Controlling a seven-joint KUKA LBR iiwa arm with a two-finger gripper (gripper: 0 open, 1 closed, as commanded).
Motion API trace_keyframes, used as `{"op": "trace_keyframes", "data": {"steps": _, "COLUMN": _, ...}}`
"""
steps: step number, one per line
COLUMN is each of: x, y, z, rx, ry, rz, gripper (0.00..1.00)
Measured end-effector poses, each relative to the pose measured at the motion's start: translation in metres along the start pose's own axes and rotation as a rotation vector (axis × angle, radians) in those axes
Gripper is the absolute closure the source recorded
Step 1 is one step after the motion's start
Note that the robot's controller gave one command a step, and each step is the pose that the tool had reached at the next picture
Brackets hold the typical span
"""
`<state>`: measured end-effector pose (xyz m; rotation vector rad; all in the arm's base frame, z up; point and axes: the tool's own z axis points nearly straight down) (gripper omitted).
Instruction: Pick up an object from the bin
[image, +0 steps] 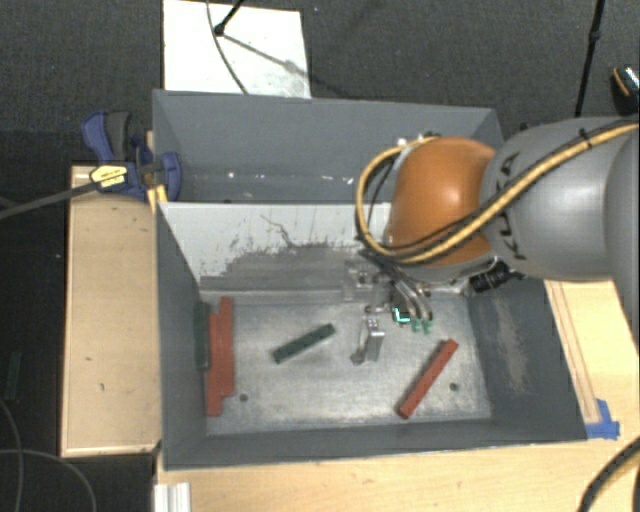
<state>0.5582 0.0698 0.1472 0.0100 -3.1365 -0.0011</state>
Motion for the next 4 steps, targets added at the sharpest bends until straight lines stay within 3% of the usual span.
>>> {"op": "trace_keyframes", "data": {"steps": 1, "x": 0.006, "y": 0.066, "z": 0.079, "rx": -0.001, "ry": -0.002, "rz": -0.183, "gripper": 0.00}}
{"op": "trace_keyframes", "data": {"steps": 2, "x": 0.004, "y": 0.064, "z": 0.077, "rx": 0.000, "ry": -0.005, "rz": -0.176, "gripper": 1.00}}
{"op": "trace_keyframes", "data": {"steps": 3, "x": 0.064, "y": 0.057, "z": -0.063, "rx": -0.001, "ry": -0.013, "rz": -0.154, "gripper": 1.00}}
{"op": "trace_keyframes", "data": {"steps": 4, "x": 0.066, "y": 0.063, "z": -0.125, "rx": -0.002, "ry": -0.015, "rz": -0.125, "gripper": 1.00}}
